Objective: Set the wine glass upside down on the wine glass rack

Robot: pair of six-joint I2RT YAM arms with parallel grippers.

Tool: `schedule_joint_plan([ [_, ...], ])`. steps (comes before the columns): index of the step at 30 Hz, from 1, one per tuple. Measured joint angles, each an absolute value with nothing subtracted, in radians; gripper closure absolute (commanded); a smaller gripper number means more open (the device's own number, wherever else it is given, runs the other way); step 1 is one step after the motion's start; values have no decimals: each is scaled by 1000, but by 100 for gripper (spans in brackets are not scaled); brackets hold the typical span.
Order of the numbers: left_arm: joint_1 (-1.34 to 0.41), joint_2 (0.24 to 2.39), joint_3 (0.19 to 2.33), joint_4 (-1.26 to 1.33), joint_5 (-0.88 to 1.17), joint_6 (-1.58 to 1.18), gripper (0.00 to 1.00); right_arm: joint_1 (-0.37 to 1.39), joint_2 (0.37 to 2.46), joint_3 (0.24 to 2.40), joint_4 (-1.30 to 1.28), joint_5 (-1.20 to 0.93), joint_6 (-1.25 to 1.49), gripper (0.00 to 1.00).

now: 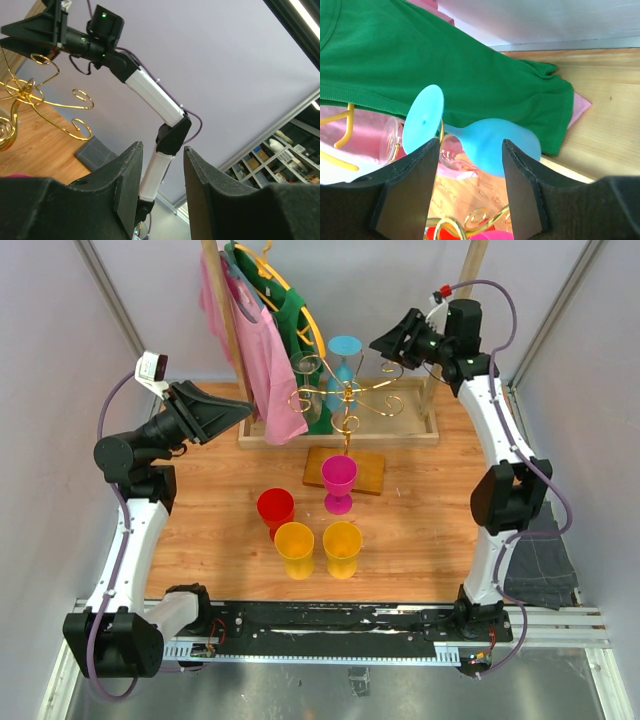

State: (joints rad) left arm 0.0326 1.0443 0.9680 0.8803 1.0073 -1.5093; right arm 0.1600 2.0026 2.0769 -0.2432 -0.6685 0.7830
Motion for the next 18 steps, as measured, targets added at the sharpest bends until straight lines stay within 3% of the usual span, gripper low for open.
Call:
schedule_joint_plan([
  [11, 33, 1043, 969, 698, 1007, -1369, 57, 110, 1716, 1939, -250, -627, 731, 39],
  [18, 31, 1043, 1016, 407, 974, -1157, 59, 102, 1512, 1775, -229, -621, 713, 38],
])
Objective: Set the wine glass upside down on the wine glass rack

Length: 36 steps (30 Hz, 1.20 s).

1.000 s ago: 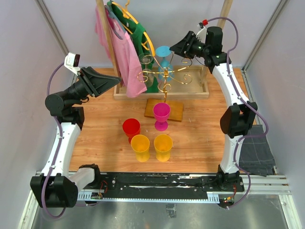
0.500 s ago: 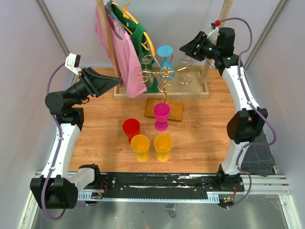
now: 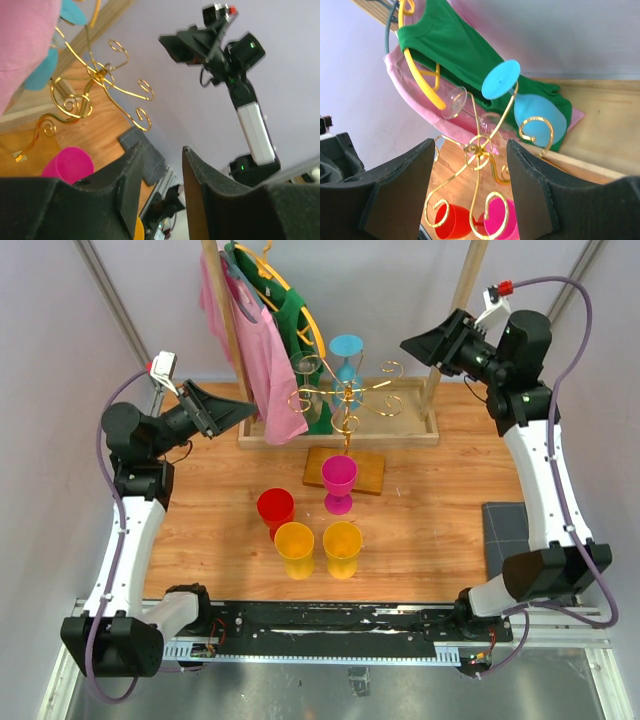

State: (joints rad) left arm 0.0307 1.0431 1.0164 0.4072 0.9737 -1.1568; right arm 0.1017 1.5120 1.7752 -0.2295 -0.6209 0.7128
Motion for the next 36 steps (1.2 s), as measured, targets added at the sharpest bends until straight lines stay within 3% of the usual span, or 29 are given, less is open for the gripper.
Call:
schedule_joint_plan([
  [6, -17, 1045, 1180, -46, 834, -814, 60, 95, 1316, 1574, -247, -589, 686, 36],
  [16, -111, 997, 1153, -422, 644, -552, 62, 95, 992, 1338, -324, -565, 612, 35],
  [36, -392, 1009, 1032, -791, 162, -367, 62, 95, 935, 1235, -402, -564, 593, 34],
])
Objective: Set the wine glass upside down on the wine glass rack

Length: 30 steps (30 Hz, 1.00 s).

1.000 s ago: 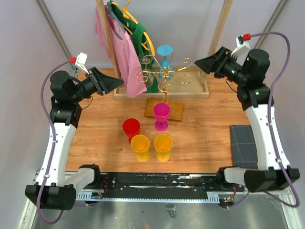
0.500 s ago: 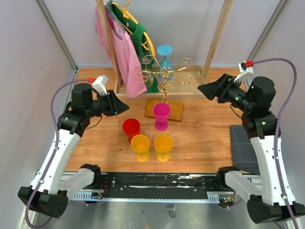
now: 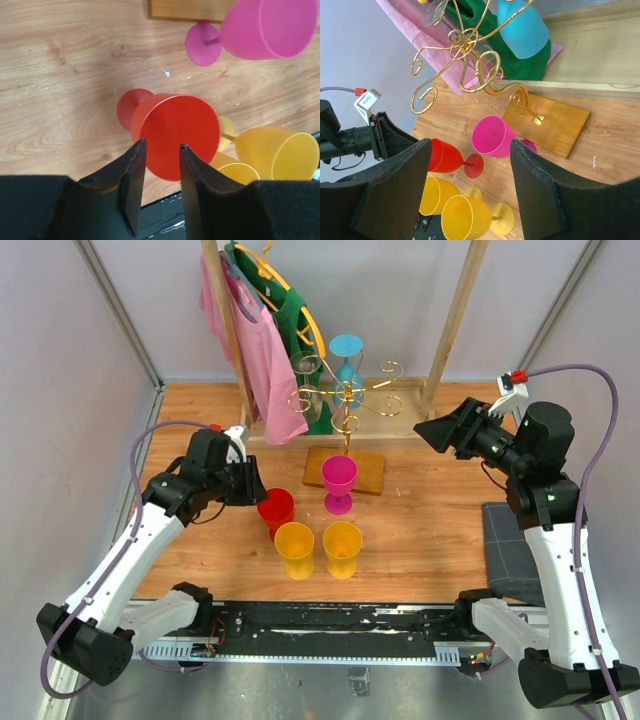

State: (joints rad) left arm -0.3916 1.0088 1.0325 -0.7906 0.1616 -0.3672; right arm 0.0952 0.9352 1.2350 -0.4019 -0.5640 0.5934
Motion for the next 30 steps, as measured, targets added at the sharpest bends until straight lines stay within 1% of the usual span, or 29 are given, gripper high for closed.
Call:
schedule_joint_plan([
  [10, -459, 1092, 1030, -814, 17, -364, 63, 95, 936, 1221, -402, -564, 593, 34],
  [13, -476, 1110, 1024, -815, -18, -364, 65, 95, 938, 1216, -402, -564, 593, 34],
  [16, -495, 1131, 1019, -817, -47, -364, 74, 95, 940, 1213, -401, -564, 593, 34],
  [17, -501, 1137, 1019, -817, -56, -366, 78, 95, 941, 1212, -401, -564, 593, 34],
  [23, -530, 1153, 1019, -820, -113, -374, 99, 95, 943, 1206, -397, -564, 593, 34],
  [30, -535, 1153, 1036, -862, -174, -376, 100, 95, 944, 1200, -395, -564, 593, 36],
])
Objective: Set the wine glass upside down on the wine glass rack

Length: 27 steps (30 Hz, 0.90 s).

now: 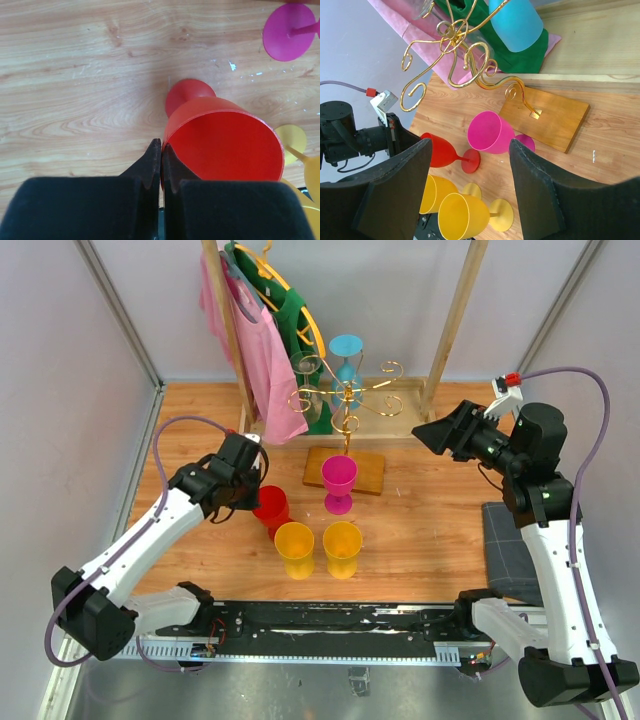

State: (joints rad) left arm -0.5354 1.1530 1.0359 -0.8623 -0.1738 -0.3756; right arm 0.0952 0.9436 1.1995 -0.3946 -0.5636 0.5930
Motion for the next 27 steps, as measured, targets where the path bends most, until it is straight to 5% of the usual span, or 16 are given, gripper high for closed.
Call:
schedule_joint_plan([
  [19, -543, 955, 1397, -995, -550, -411, 100, 95, 944, 1215, -394, -574, 594, 37],
  [27, -544, 891, 1475, -796, -387, -400, 100, 95, 946, 1234, -380, -577, 594, 35],
])
